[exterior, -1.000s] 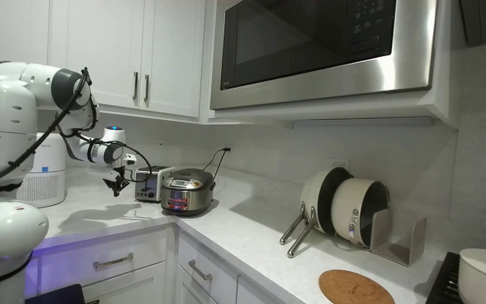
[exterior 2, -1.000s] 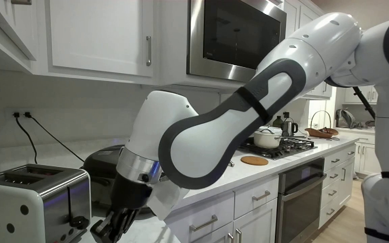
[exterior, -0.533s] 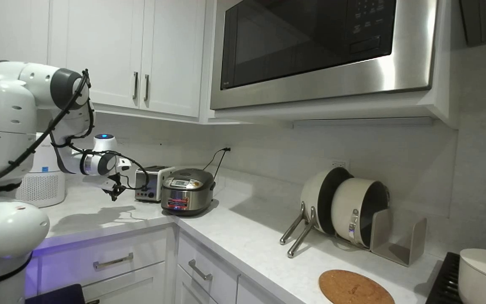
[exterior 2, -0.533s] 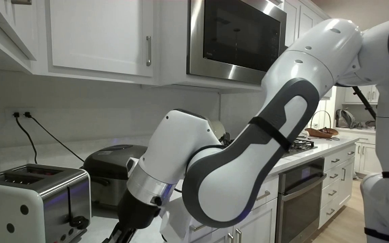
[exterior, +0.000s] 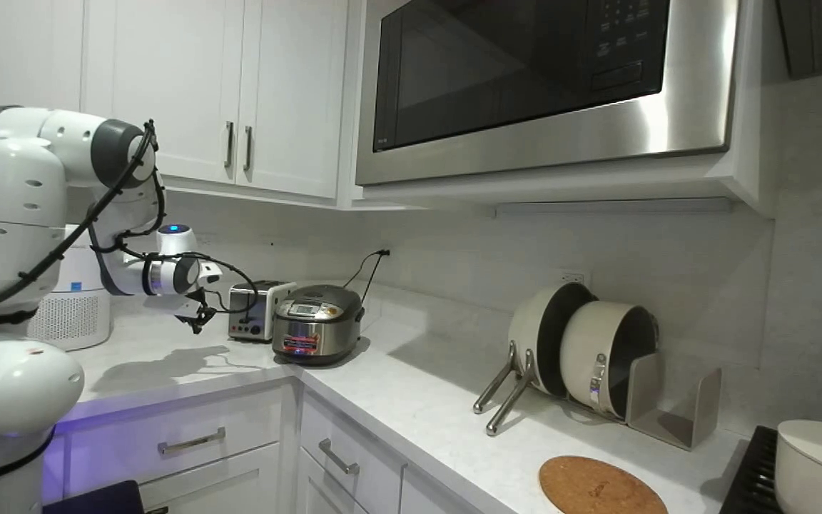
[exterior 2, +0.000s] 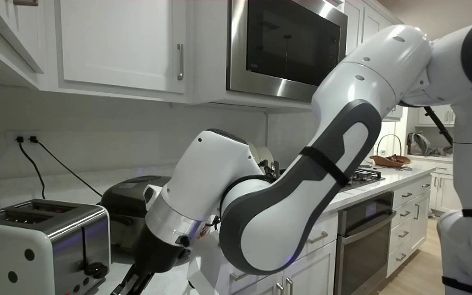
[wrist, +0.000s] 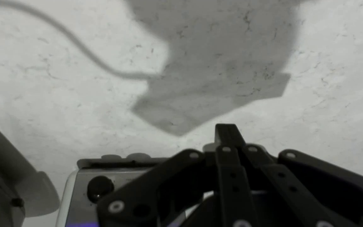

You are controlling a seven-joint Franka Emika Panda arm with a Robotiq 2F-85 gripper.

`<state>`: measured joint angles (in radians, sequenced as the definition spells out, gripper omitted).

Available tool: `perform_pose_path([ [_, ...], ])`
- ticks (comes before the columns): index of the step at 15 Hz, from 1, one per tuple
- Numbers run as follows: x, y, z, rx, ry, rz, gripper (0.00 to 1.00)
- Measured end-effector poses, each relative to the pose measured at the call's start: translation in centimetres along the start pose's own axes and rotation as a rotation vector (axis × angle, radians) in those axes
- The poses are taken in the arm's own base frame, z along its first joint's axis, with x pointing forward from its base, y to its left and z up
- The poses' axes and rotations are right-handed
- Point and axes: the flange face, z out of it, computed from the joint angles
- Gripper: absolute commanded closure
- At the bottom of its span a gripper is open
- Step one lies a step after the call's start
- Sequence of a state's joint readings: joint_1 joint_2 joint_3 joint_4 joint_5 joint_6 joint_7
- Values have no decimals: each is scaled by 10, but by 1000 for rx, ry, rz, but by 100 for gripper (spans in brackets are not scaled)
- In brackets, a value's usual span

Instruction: Press the first button from the left on the toaster to release the lever upwards

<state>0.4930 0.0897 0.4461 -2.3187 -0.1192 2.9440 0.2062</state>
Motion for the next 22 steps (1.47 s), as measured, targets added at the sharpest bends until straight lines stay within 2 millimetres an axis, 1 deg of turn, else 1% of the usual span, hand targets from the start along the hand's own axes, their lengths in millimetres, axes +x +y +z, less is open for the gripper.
perform_pose_path([
  [4,18,7,13,-2,13,-31,100],
  [10,40,18,48,12,13,-31,100],
  [13,50,21,60,19,17,-20,100],
  [16,58,25,66,16,27,-13,100],
  [22,65,37,66,1,38,0,100],
])
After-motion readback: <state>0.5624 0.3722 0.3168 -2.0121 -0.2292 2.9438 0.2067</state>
